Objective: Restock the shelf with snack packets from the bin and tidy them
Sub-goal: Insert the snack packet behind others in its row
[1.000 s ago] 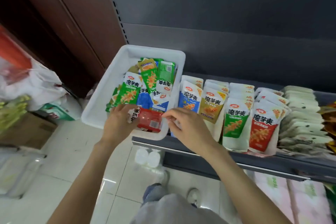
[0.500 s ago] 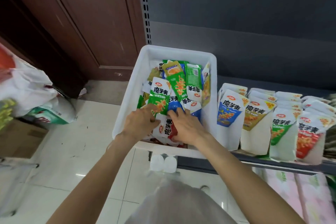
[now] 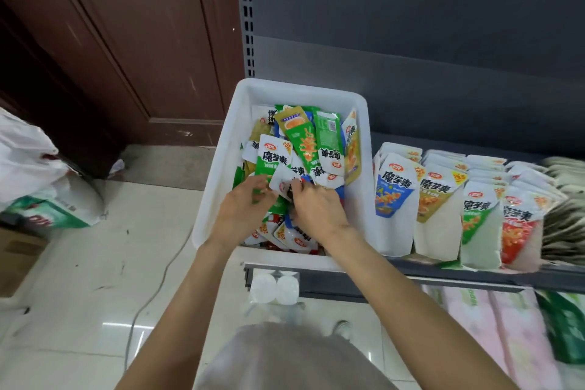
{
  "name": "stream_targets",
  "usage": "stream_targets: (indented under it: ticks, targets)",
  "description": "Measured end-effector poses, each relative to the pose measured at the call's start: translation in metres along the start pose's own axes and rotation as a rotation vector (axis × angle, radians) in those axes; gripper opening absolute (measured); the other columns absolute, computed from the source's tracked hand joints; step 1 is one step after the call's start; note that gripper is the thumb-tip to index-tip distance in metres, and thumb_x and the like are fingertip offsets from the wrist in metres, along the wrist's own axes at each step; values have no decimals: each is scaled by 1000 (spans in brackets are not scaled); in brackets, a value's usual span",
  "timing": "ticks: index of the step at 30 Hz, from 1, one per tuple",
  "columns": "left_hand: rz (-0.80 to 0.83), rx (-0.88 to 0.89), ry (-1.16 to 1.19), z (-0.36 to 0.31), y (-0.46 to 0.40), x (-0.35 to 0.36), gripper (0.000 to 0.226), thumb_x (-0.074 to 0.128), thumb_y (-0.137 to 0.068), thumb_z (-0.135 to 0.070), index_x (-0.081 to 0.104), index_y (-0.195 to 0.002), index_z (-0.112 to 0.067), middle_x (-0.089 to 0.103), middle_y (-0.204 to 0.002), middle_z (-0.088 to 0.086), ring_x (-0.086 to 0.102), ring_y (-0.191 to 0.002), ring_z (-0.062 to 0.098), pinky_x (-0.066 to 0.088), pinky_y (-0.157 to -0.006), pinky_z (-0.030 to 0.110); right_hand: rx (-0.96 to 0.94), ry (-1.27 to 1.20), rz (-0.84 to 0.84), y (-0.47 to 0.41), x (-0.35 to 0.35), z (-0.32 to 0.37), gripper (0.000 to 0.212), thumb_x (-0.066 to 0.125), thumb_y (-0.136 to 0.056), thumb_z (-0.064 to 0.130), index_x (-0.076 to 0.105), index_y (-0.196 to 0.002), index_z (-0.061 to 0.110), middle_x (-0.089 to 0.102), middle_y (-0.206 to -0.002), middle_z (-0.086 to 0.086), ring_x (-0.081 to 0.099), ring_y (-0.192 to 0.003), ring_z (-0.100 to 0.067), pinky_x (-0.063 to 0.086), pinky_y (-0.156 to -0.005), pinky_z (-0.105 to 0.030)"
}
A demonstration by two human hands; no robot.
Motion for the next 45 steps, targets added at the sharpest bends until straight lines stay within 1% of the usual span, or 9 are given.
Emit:
stream_targets:
  ticks: [5, 8, 10, 15, 20, 25, 29, 34, 45]
  targets:
    - [-73, -42, 223, -1, 6, 5, 40, 55, -93, -28, 50, -131, -19, 58, -120, -4, 54, -106, 9, 42, -95, 28, 34, -110, -4, -7, -4, -8, 32, 42, -94, 7, 40, -126, 8, 66, -94, -9, 66, -82, -28, 39, -60, -32]
    - [-72, -137, 444, -2, 10, 7, 44, 56, -91, -38, 45, -132, -27, 54, -125, -5, 54, -112, 14, 45, -95, 31, 435, -1026, -101, 5, -17, -61, 19, 43, -99, 15, 51, -116, 11, 67, -92, -5, 67, -82, -20, 53, -66, -33]
    - [97, -124, 511, -15, 15, 17, 47, 60, -87, -39, 46, -130, -28, 56, -121, -7, 58, -106, 11, 49, -86, 24, 617, -1712, -132, 26, -14, -69, 9, 49, -98, 14, 55, -104, 15, 68, -99, -3, 68, -87, -15, 54, -70, -29]
    - [321, 113, 502, -61, 29, 41, 22, 65, -85, -16, 60, -104, -26, 69, -101, -9, 67, -91, 5, 55, -71, 19, 617, -2050, -384, 68, -27, -86, 23, 52, -92, 2, 55, -109, 17, 72, -93, 2, 67, -86, -8, 52, -67, -21]
    - [85, 727, -107, -126, 35, 59, 27, 69, -84, -20, 67, -111, -19, 70, -97, -10, 62, -88, 3, 50, -72, 15, 638, -1649, -657, 148, -55, -153, 41, 65, -82, -4, 54, -107, 26, 71, -89, 8, 66, -81, -5, 54, -67, -21]
    - [142, 1173, -144, -195, 71, 143, 26, 58, -84, -30, 59, -108, -19, 74, -91, 3, 64, -74, 9, 50, -65, 22, 774, -1303, -903, 249, -73, -212, 16, 66, -83, 14, 67, -86, 30, 71, -87, -2, 65, -68, -11, 55, -59, -26]
    - [273, 1068, -110, -227, 78, 216, 31, 61, -82, -38, 70, -89, -10, 73, -78, 4, 67, -63, 16, 54, -52, 27, 848, -967, -1028, 299, -84, -253, 26, 62, -90, 17, 65, -87, 42, 70, -78, 13, 68, -73, -16, 54, -69, -27]
    - [212, 1028, -197, -256, 73, 274, 18, 59, -91, -25, 71, -98, -12, 72, -84, 3, 66, -73, 18, 46, -59, 25, 766, -477, -932, 304, -101, -293, 12, 56, -93, 6, 67, -97, 5, 65, -91, -2, 57, -81, -7, 49, -71, -23]
    - [266, 747, -485, -238, 54, 338, 40, 52, -94, -32, 50, -129, -14, 56, -124, 3, 51, -114, 18, 43, -92, 31, 509, -287, -537, 252, -57, -349, 14, 54, -92, 17, 65, -100, 15, 71, -93, -4, 68, -74, -27, 54, -58, -33]
Point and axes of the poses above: each hand's wrist, its own y-axis away from the middle knuckle, its own x-axis out of the palm, z = x × y, the point moved 8 cm from there along -y, towards the middle knuckle
